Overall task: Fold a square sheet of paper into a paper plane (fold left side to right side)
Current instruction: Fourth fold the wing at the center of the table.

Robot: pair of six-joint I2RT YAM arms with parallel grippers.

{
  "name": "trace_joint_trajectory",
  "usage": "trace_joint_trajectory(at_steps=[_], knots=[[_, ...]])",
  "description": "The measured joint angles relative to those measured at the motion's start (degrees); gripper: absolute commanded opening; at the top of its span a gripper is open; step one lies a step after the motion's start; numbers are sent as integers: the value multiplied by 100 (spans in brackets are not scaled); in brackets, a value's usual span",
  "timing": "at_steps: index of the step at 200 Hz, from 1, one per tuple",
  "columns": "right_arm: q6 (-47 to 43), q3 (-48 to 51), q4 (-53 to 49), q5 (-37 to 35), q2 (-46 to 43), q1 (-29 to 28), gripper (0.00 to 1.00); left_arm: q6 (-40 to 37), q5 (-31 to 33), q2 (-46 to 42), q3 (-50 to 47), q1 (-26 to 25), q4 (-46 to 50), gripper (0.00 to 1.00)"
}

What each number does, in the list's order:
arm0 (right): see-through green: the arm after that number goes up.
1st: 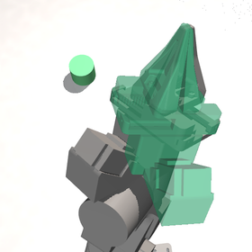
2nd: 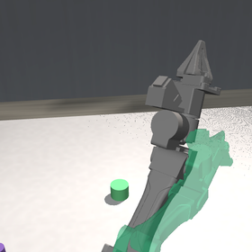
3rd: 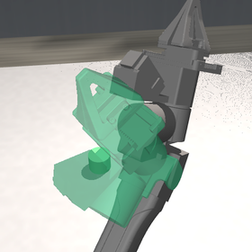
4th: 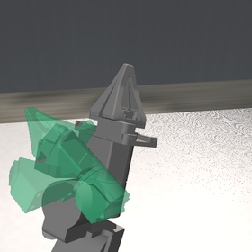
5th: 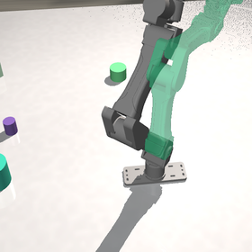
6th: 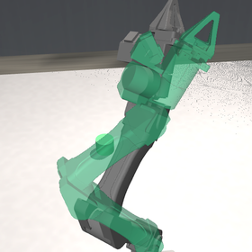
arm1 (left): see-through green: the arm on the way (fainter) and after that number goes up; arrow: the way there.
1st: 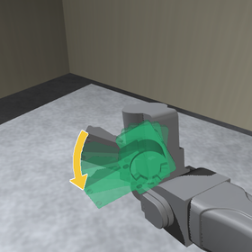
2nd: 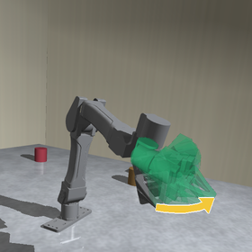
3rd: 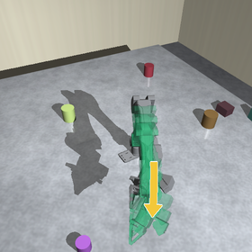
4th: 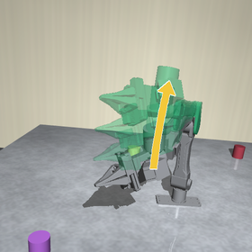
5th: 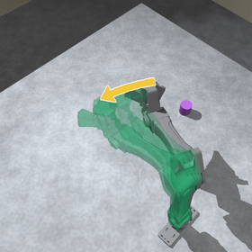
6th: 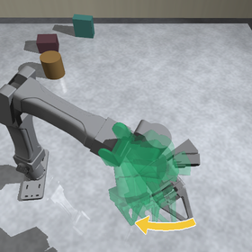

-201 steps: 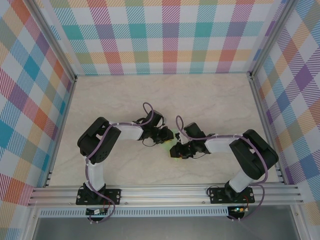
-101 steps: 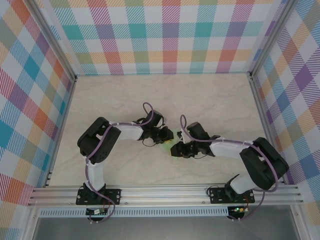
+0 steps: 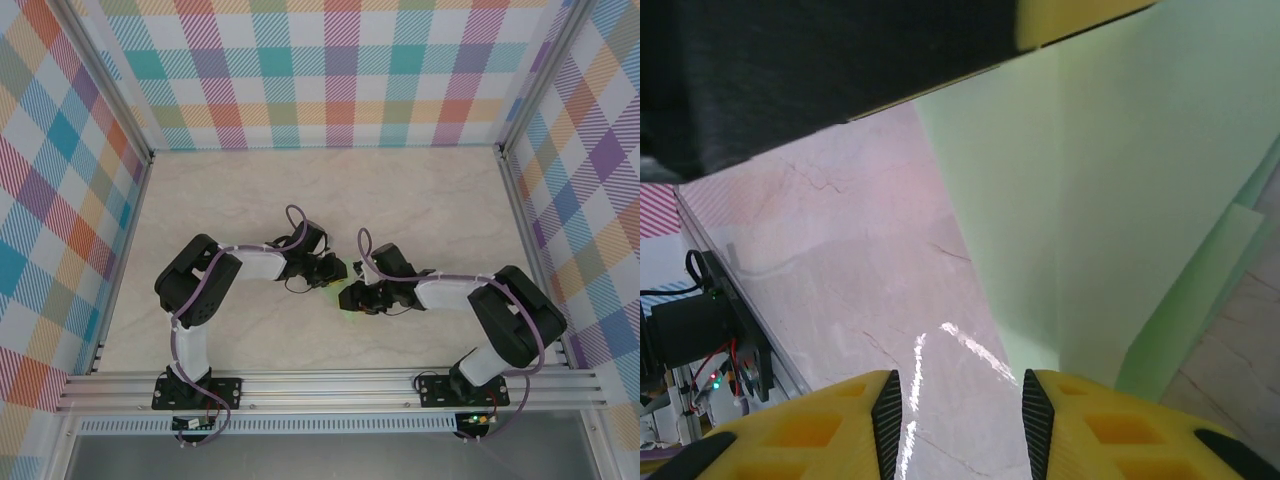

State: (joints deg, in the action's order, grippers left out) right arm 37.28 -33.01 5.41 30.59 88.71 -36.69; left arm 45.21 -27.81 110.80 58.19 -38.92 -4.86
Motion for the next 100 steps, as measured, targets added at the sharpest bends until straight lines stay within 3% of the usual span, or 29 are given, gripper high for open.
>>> trace_joint_trajectory(at_steps=[100], knots=[[-42,0,57,4,181,9,38,0,0,0,0,0,0,19]])
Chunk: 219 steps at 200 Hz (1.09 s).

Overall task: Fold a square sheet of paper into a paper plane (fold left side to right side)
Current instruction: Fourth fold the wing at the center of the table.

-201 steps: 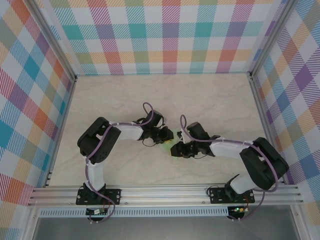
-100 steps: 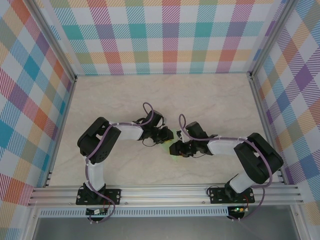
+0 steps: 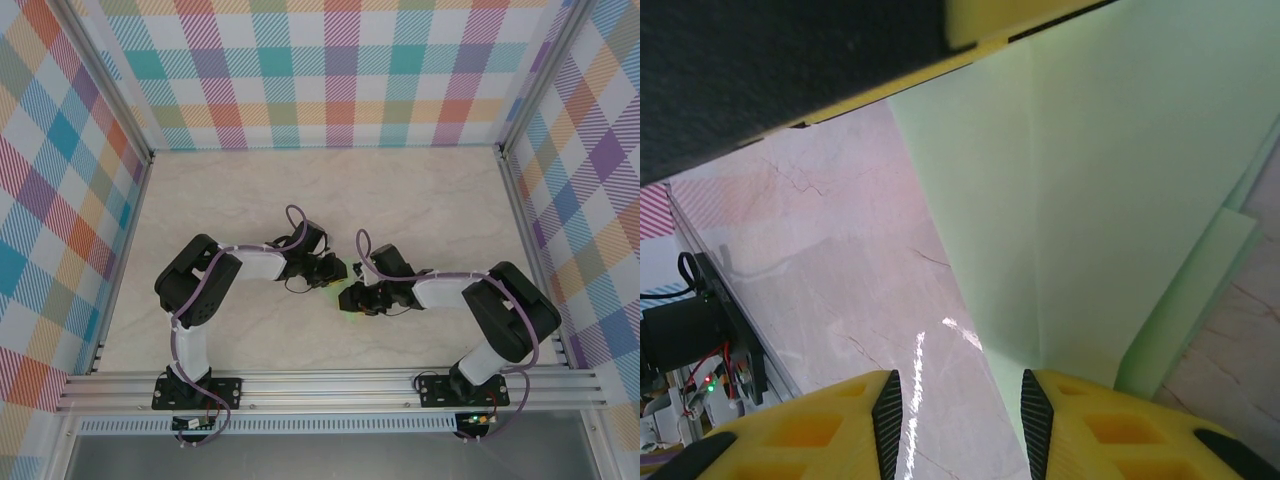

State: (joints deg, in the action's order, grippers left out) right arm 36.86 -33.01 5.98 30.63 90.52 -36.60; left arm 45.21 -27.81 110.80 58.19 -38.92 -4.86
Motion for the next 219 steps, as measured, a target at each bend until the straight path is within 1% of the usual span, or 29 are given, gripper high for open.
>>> trace_joint_trajectory(at_steps=[73,100,121,137,164,219], knots=[[-203,-52,-315,-181,-92,2,36,0,2,-2,-2,0,0,19],[-236,-52,-614,-249,-420,2,31,0,0,-4,-4,0,0,19],[-271,-59,-772,-254,-743,0,26,2,0,-4,-7,-2,0,19],[-280,-122,-822,-251,-841,-33,23,2,2,-4,-7,-2,0,19],[-256,-267,-785,-195,-743,-146,22,2,2,-7,-7,-2,0,19],[-151,-306,-734,-192,-153,-177,22,2,2,-7,-9,-2,-4,19]])
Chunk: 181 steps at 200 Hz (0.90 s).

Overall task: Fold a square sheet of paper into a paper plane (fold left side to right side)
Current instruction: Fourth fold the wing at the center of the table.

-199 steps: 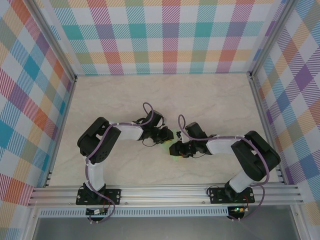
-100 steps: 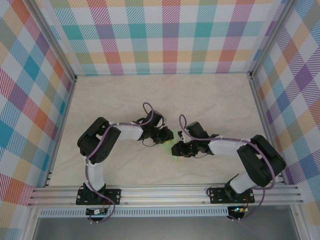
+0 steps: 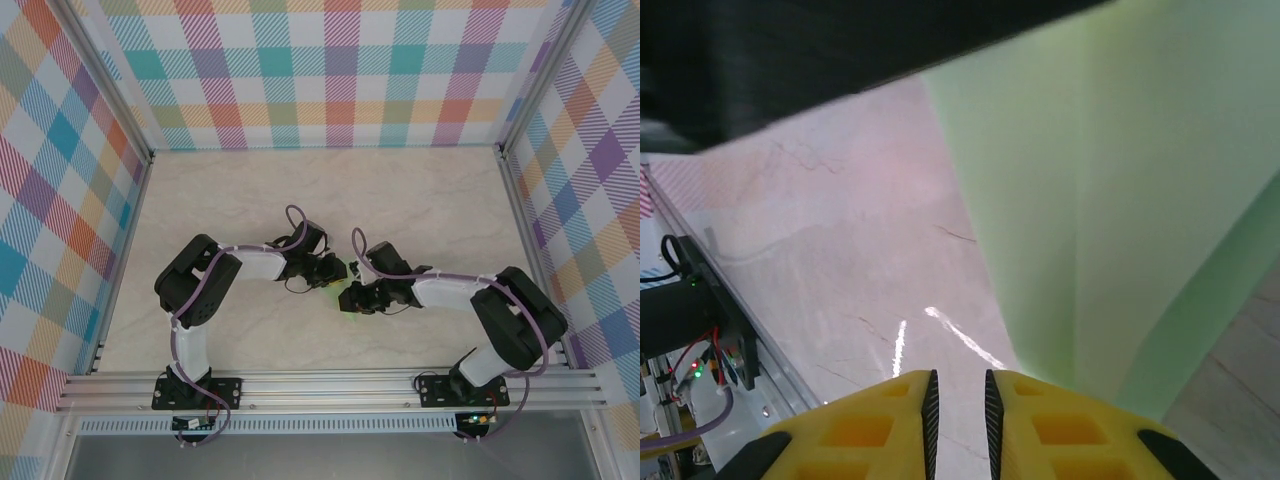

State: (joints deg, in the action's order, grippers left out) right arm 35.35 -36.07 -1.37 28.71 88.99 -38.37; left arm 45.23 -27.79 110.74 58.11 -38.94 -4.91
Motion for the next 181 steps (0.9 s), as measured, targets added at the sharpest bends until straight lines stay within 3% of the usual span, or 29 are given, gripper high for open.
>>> trace_joint_trajectory(at_steps=[181], knots=[[-4,203,221,26,186,0,21,-2,-4,0,0,0,20,19]])
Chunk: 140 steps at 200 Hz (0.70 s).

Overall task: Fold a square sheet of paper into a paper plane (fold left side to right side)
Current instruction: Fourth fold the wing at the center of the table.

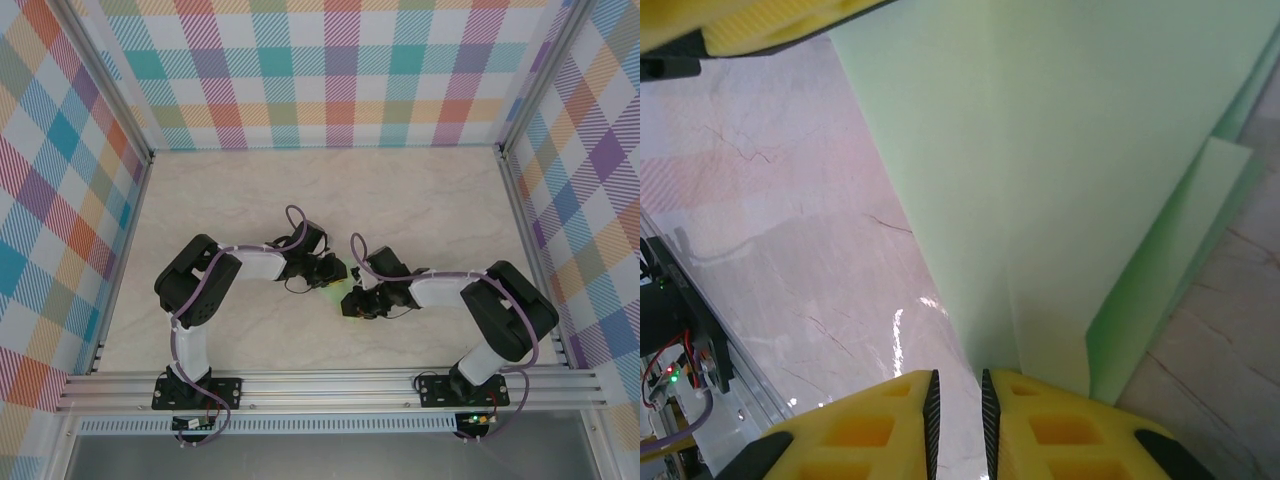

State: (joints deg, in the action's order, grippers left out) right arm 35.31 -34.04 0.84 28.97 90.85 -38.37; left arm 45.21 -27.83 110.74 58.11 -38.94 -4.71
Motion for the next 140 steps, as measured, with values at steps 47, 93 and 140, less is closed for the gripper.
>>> trace_joint_trajectory(at_steps=[47,93,140], knots=[[0,256,0,0,-284,-13,21,0,0,0,0,0,4,19],[-9,439,-299,107,-507,-39,21,0,-2,0,0,0,4,19],[-17,442,-944,74,-1237,-66,22,0,-2,0,0,0,4,19]])
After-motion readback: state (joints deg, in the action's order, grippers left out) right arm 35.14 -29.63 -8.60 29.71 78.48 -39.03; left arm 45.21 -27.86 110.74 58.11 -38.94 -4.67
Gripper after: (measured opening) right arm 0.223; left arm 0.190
